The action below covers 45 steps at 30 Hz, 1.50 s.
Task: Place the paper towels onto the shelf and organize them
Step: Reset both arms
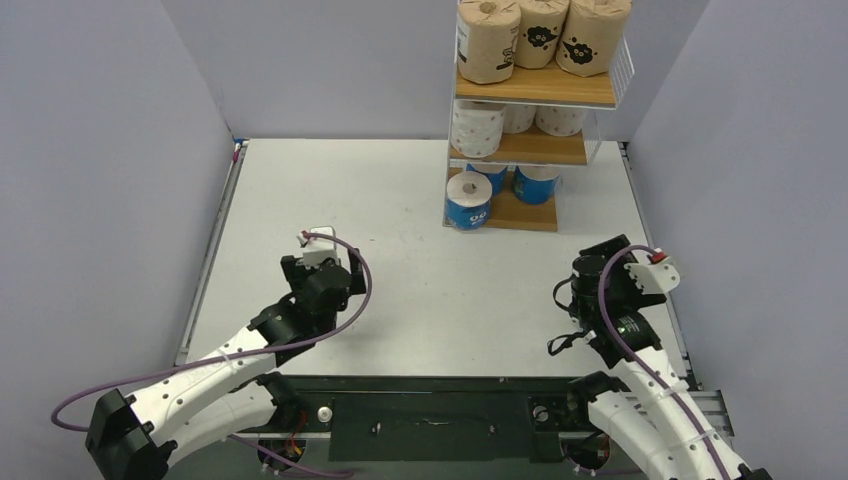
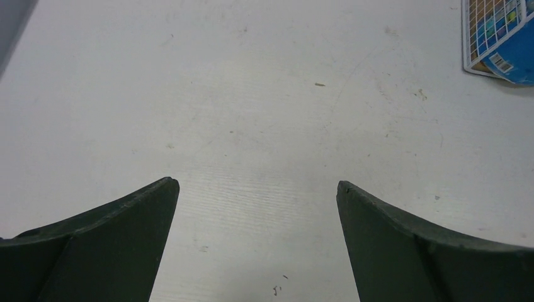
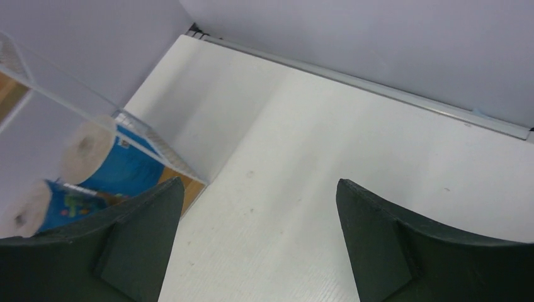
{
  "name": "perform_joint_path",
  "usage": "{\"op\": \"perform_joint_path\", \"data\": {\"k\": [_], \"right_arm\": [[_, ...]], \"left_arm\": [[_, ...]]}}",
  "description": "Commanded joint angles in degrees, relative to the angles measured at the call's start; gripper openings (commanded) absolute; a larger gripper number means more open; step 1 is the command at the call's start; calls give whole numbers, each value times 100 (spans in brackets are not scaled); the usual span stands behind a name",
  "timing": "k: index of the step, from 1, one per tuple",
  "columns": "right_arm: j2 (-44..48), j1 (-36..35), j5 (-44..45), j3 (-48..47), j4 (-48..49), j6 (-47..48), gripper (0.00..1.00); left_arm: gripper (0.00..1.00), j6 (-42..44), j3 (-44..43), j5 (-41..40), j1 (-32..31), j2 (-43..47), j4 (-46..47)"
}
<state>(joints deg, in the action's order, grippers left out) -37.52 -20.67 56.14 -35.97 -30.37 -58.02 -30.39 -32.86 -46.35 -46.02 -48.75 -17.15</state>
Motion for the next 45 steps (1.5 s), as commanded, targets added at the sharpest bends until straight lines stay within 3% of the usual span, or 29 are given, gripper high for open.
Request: {"op": "perform_joint_path", "data": {"k": [1, 4, 8, 11, 18, 22, 26, 33, 38, 45], "right_arm": [[-234, 360, 523, 679, 2332, 1363, 86], [-402, 687, -128, 1147, 3913, 3222, 86], [-818, 1087, -816, 1783, 5243, 4387, 86], [-1251, 1252, -960, 2144, 6235, 4705, 87], [-2446, 1503, -1679, 2940, 8762, 4934, 87], [-2579, 1521, -1796, 2732, 8500, 4922, 87], [-2635, 1524, -1809, 2652, 8404, 4929, 87], [-2775, 1483, -2352, 2473, 8292, 5192, 87], [-2795, 1493, -1787, 2623, 8694, 4711, 87], [-3587, 1485, -2891, 2528, 9278, 5134, 87]], "left_arm": [[96, 1746, -153, -472, 91, -63, 1153], [96, 2123, 40, -431, 292, 73, 1638], [96, 2574, 581, 930, 983, 466, 2345], [96, 2444, 1091, 1236, 1529, 487, 3410], [96, 2049, 1201, 1269, 2619, -326, 4341], [96, 1503, 1129, 1098, 3208, -950, 4776], [96, 2252, 1109, 1502, 3392, -1479, 5129], [96, 2886, 948, 3568, 3907, -2778, 5964], [96, 2637, 1623, 3550, 4126, -3197, 7236], [96, 2508, 1724, 3614, 4284, -3539, 7782]]}}
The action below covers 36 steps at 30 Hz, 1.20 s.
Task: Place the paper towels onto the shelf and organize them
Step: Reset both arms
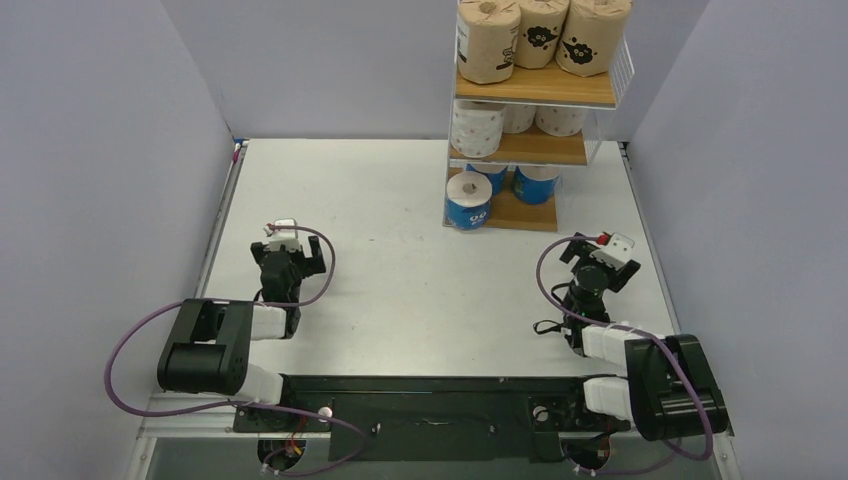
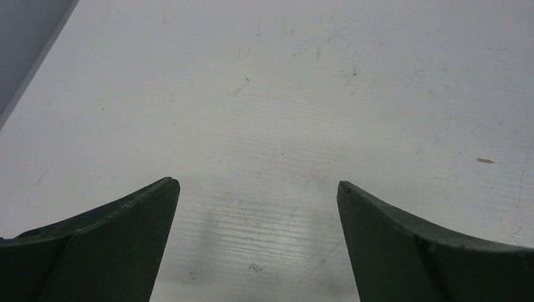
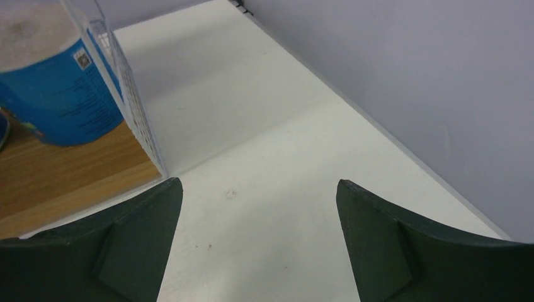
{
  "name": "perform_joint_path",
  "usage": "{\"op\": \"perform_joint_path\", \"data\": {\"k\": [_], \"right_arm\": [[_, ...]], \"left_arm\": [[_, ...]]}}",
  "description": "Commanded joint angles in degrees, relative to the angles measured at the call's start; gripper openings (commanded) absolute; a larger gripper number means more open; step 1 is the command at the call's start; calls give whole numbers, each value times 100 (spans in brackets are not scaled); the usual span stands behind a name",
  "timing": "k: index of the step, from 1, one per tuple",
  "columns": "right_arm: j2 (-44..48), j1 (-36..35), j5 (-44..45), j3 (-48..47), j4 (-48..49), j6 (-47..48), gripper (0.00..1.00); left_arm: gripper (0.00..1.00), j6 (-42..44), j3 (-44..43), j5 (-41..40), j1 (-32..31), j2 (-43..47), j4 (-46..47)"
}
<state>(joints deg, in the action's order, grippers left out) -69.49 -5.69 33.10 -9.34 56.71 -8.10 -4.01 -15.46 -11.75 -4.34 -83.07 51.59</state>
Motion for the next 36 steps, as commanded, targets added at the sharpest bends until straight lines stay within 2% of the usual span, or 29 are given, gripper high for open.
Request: {"op": "perform_joint_path", "data": {"k": [1, 3, 5, 8, 36], "right_arm": [[-460, -11, -608, -131, 693, 138, 87], [-878, -9, -741, -115, 1091, 236, 87], [-872, 81, -996, -372, 479, 223, 88], [-897, 330, -1308, -573, 173, -18, 88], [-881, 411, -1353, -532, 238, -16, 88]], "left_arm": [[96, -136, -22, 155, 126, -123, 902], [96, -135, -24, 151, 126, -129, 908], [96, -135, -12, 148, 127, -117, 933], [96, -98, 44, 132, 115, -84, 1001], [96, -89, 9, 227, 121, -109, 968]]}}
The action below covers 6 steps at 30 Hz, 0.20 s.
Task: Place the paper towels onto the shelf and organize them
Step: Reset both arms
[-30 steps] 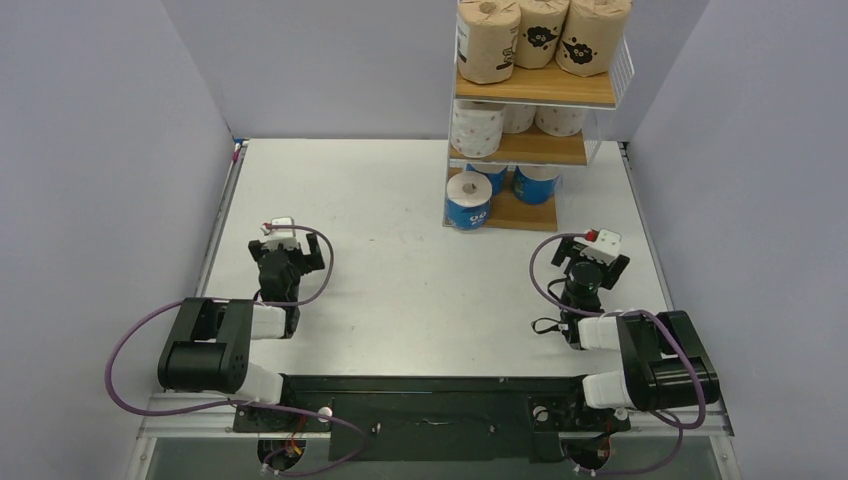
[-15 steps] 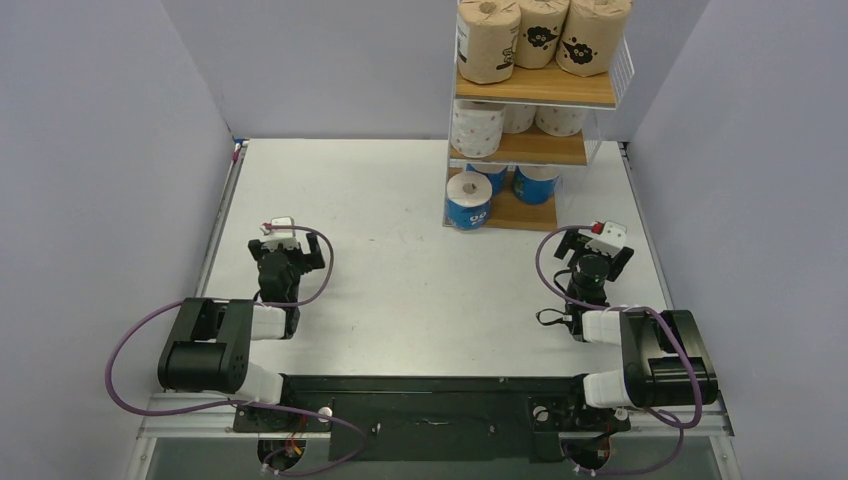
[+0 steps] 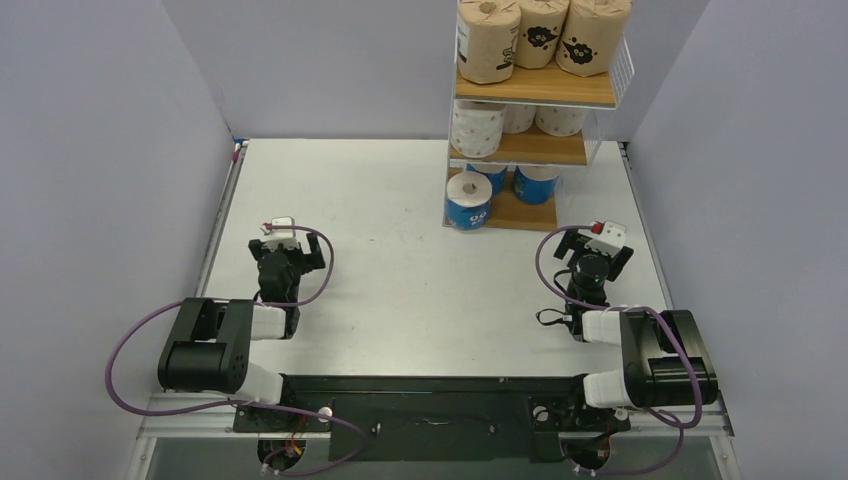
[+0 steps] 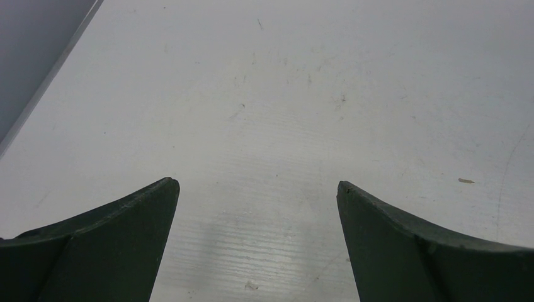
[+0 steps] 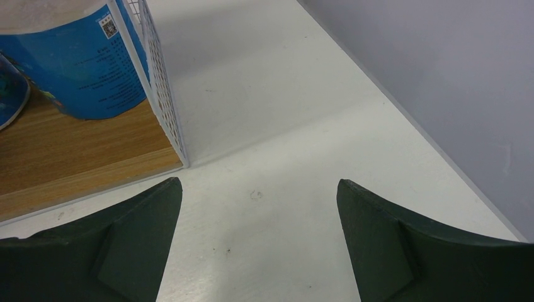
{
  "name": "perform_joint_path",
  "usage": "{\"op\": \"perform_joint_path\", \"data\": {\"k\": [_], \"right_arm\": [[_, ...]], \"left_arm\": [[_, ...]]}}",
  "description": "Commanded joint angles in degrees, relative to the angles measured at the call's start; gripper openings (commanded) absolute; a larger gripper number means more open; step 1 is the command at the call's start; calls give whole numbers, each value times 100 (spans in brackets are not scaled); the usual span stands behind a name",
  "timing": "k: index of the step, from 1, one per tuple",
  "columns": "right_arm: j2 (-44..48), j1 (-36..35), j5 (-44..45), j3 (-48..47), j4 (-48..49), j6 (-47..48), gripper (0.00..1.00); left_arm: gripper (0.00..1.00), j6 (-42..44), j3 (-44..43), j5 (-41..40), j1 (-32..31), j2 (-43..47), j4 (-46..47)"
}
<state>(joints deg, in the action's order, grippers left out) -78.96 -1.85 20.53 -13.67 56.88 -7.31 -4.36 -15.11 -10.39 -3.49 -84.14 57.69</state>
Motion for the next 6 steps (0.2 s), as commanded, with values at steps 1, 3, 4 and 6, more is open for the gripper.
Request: {"op": "perform_joint_path", "data": {"k": [1, 3, 4, 6], "right_arm": [[65, 22, -95, -100, 223, -95, 88], [67, 24, -87, -96, 224, -95, 88], [68, 25, -90, -94, 225, -95, 88], [65, 23, -90, -99, 223, -95, 88]], "left_arm": [[96, -55, -42, 95, 44, -12, 349], [96, -68, -56, 106, 49, -18, 328], [96, -66, -55, 114, 49, -21, 326], [96, -58, -13, 112, 56, 10, 390]]}}
